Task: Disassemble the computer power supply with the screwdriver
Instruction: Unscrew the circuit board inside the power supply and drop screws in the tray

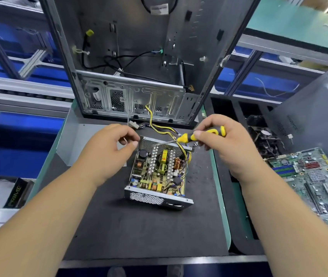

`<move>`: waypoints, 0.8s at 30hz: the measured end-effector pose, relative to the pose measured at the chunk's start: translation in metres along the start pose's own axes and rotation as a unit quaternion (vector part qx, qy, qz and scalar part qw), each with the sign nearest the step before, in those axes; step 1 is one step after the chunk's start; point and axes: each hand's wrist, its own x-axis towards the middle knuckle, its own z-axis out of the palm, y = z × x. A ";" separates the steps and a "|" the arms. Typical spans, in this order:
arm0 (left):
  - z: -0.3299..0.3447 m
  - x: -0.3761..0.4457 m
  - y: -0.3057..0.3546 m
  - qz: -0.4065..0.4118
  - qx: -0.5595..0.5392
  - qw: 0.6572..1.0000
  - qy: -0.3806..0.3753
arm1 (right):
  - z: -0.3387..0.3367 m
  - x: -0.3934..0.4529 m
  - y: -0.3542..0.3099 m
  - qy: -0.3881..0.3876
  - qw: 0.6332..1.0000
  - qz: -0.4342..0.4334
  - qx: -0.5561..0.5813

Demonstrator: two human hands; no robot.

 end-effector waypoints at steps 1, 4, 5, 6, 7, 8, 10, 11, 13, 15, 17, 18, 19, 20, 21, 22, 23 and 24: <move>-0.002 -0.001 0.000 0.013 0.019 1.000 -0.012 | 0.005 0.000 -0.002 -0.026 1.000 0.003 -0.015; -0.007 -0.004 -0.002 0.040 0.066 0.996 -0.032 | 0.020 0.001 -0.003 -0.086 0.992 0.018 -0.089; -0.008 -0.006 -0.002 0.042 0.075 0.996 -0.028 | 0.026 0.001 -0.001 -0.102 0.987 0.021 -0.124; -0.009 -0.008 -0.002 0.042 0.080 0.996 -0.022 | 0.031 0.001 0.000 -0.115 0.979 0.024 -0.167; -0.010 -0.010 -0.002 0.040 0.082 0.996 -0.019 | 0.036 0.000 0.002 -0.128 0.970 0.029 -0.206; -0.010 -0.012 -0.002 0.038 0.080 0.996 -0.021 | 0.041 -0.001 0.003 -0.141 0.961 0.035 -0.233; -0.011 -0.016 0.000 0.035 0.075 0.996 -0.035 | 0.051 -0.004 0.006 -0.166 0.949 0.040 -0.264; -0.011 -0.017 0.001 0.036 0.072 0.996 -0.042 | 0.055 -0.004 0.007 -0.174 0.943 0.038 -0.282; -0.012 -0.020 0.003 0.032 0.067 0.996 -0.047 | 0.061 -0.005 0.008 -0.186 0.931 0.036 -0.313; -0.013 -0.023 0.005 0.023 0.066 0.996 -0.048 | 0.066 -0.004 0.010 -0.191 0.923 0.032 -0.334; -0.014 -0.025 0.007 0.012 0.061 0.997 -0.051 | 0.067 -0.003 0.011 -0.189 0.919 0.027 -0.344; -0.014 -0.026 0.007 0.005 0.059 0.997 -0.055 | 0.068 -0.003 0.011 -0.190 0.918 0.025 -0.347; -0.014 -0.027 0.008 -0.002 0.058 0.997 -0.059 | 0.068 -0.003 0.010 -0.193 0.917 0.025 -0.349; -0.014 -0.028 0.008 -0.009 0.056 0.996 -0.062 | 0.067 -0.003 0.009 -0.195 0.916 0.025 -0.349; -0.015 -0.029 0.008 -0.017 0.052 0.996 -0.064 | 0.067 -0.003 0.008 -0.195 0.917 0.026 -0.347; -0.015 -0.029 0.009 -0.024 0.049 0.996 -0.065 | 0.065 -0.003 0.006 -0.192 0.919 0.027 -0.343; -0.015 -0.029 0.009 -0.029 0.048 0.996 -0.066 | 0.064 -0.004 0.004 -0.189 0.923 0.027 -0.334; -0.015 -0.029 0.010 -0.033 0.048 0.996 -0.067 | 0.061 -0.004 0.001 -0.186 0.928 0.027 -0.322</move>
